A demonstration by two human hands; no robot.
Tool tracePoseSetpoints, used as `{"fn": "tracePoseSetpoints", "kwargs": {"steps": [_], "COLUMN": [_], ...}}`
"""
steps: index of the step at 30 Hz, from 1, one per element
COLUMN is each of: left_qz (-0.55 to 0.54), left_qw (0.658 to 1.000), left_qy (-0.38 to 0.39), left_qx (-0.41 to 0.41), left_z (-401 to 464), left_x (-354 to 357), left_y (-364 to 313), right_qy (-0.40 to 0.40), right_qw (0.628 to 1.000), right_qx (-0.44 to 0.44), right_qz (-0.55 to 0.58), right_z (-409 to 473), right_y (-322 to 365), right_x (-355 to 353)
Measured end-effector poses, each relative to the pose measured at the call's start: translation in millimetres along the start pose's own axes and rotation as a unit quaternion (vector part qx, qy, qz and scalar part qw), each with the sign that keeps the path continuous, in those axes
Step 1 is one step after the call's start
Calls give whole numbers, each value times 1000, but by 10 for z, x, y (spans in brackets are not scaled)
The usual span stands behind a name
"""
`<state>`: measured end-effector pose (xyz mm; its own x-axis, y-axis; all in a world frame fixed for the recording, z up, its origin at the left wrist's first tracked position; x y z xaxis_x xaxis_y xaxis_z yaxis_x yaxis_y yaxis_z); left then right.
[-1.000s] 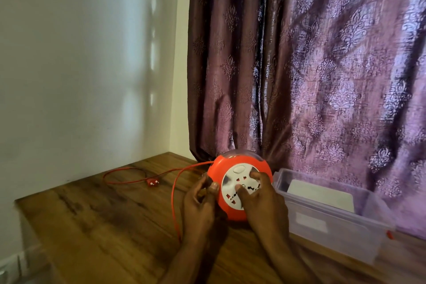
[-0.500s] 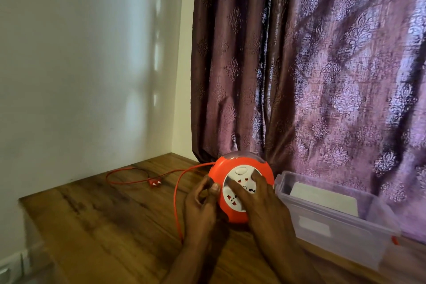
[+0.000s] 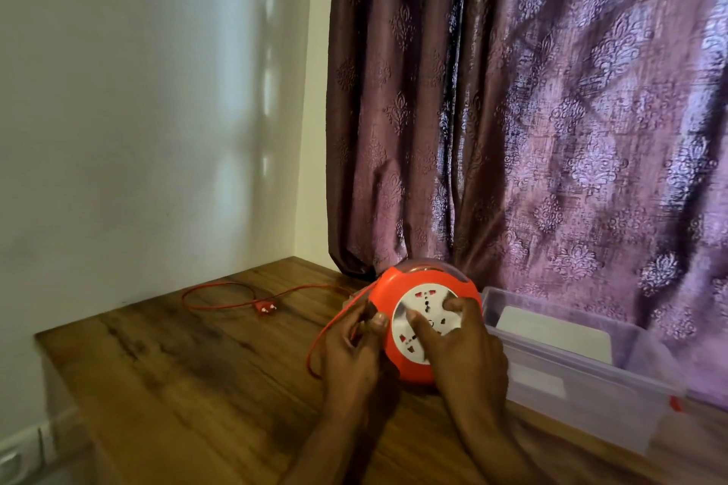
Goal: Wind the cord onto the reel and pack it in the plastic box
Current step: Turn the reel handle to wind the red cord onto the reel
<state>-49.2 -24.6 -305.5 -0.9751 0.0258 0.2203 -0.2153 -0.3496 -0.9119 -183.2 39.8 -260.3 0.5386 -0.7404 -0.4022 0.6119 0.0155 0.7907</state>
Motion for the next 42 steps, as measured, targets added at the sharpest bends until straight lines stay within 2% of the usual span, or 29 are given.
{"fn": "tracePoseSetpoints", "kwargs": {"steps": [3,6,10,14,19,27,31,35,37,40,42], "left_qz": [18,20,22,29,41,37,38,53,39,30,34], "left_qw": [1000,1000,999,998,998,999,999,999,999,999,998], "left_qy": [-6,-22,-42,-50,-42,-22,-7,-13,-10,-30,-43], "left_qx": [9,0,-6,5,6,11,9,7,-4,-8,-6], "left_z": [-13,-13,28,37,21,-2,-36,-33,-17,30,49], "left_x": [-4,-47,-108,-144,-115,-63,-11,-20,-26,-53,-68], "left_y": [-36,-68,-101,-119,-114,-76,-56,-35,-11,17,28], "right_qy": [1,6,59,135,133,43,-10,6,7,4,57], "right_qw": [997,999,967,939,944,984,1000,995,999,989,968], "right_qx": [37,-50,-207,-229,-209,-122,4,47,2,-127,-178], "right_qz": [69,-19,-133,-218,-219,-126,-1,91,34,-78,-166], "right_z": [12,-35,-121,-151,-100,-66,-13,-8,-39,-74,-88], "right_y": [-20,53,139,53,21,39,-23,-73,-61,9,23], "right_x": [-7,-24,85,207,163,65,19,55,64,76,171]}}
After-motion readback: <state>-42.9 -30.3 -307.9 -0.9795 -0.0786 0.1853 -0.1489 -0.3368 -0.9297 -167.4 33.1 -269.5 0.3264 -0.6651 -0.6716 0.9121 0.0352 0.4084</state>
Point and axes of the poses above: each hand's wrist, its own z-axis towards the middle knuckle, its own x-axis out of the palm, y = z × x, the point moved 4 cm from there along z, towards the middle knuckle, and after that the axes turned 9 degrees about z, right-handed, at the moved point
